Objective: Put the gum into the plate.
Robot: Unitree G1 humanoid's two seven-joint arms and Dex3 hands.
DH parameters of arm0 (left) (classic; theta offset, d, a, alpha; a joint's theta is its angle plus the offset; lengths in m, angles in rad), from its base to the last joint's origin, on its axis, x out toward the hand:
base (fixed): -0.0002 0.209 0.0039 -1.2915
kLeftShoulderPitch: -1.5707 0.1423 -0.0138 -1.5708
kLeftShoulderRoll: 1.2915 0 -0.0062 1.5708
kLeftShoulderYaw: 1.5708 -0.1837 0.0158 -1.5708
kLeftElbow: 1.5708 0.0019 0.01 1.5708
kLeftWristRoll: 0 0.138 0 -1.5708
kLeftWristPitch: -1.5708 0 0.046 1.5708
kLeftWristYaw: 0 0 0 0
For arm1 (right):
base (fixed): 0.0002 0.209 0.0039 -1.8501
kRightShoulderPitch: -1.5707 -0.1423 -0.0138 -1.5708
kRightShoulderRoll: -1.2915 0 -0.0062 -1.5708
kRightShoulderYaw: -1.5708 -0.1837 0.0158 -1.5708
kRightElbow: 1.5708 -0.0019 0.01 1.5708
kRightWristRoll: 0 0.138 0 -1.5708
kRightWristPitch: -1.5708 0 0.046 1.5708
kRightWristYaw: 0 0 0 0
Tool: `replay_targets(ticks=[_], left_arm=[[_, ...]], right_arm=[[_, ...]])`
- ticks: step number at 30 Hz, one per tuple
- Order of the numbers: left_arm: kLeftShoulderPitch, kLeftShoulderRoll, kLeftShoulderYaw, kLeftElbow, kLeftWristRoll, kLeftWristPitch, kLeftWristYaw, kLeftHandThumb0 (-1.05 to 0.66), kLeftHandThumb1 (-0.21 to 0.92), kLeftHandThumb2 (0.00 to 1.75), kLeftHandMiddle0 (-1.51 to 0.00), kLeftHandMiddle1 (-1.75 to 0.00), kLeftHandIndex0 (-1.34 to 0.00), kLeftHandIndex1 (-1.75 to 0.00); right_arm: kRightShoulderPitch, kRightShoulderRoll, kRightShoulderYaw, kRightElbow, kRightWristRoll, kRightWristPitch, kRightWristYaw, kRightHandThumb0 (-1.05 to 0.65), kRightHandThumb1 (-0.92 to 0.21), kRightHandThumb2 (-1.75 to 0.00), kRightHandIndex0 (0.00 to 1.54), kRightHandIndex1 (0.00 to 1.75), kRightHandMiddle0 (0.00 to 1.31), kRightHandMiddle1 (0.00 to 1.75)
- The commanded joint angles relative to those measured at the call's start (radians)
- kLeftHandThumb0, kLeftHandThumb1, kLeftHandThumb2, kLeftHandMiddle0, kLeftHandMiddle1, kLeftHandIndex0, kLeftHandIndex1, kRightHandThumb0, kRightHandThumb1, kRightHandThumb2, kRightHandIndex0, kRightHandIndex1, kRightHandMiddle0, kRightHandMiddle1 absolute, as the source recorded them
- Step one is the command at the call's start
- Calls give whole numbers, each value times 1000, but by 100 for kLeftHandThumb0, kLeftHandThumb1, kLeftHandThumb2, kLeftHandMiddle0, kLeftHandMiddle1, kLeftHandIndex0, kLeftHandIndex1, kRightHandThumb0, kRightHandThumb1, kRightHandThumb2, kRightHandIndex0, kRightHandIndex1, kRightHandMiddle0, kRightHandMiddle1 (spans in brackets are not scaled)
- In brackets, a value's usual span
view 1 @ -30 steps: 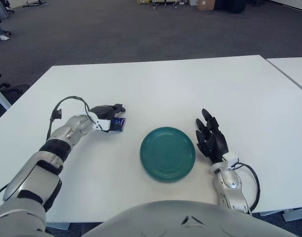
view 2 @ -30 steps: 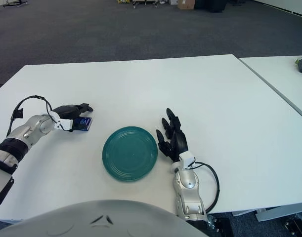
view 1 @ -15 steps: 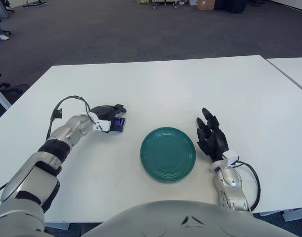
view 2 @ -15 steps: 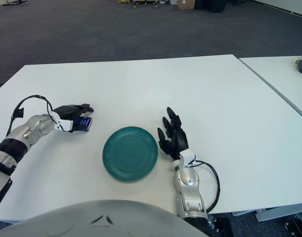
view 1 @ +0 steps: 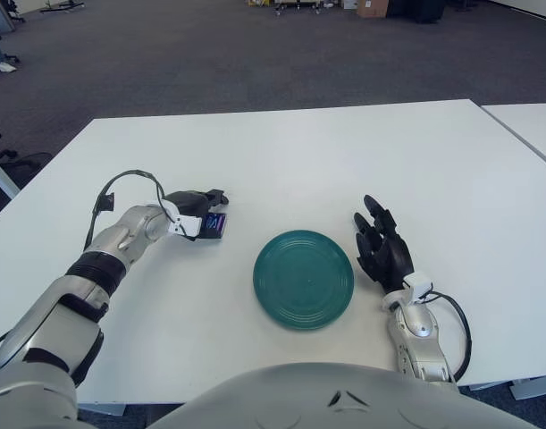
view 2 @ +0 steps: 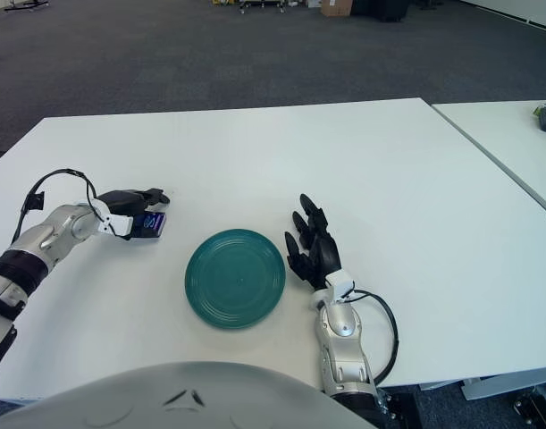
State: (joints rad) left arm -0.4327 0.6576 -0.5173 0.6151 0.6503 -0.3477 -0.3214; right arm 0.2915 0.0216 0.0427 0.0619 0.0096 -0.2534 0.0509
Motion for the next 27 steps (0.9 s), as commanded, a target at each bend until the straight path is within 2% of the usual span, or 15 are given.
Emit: replay_targets(ticks=[1, 8, 14, 22, 27], left_arm=[[60, -20, -56, -23, 12, -9, -108, -89, 91, 11, -15, 0, 0, -77], [59, 2, -67, -70, 32, 22, -152, -92, 91, 9, -11, 0, 0, -68], [58, 15, -71, -77, 38, 12, -166, -93, 91, 7, -9, 0, 0, -59], [61, 13, -86, -39, 69, -4, -124, -90, 89, 5, -8, 0, 0, -50], [55, 11, -96, -15, 90, -19, -95, -89, 88, 4, -10, -1, 0, -51]], right_arm=[[45, -7, -13, 72, 9, 77, -1, -77, -92, -52, 30, 0, 0, 30], [44, -8, -12, 76, 9, 67, 2, -79, -92, -47, 28, 0, 0, 26], [37, 3, -14, 87, 15, 64, -4, -78, -92, -43, 28, 0, 0, 25], [28, 12, -20, 95, 10, 60, -17, -76, -92, -40, 28, 0, 0, 27], [27, 8, -22, 95, 6, 66, -20, -75, -92, -43, 27, 0, 0, 27]])
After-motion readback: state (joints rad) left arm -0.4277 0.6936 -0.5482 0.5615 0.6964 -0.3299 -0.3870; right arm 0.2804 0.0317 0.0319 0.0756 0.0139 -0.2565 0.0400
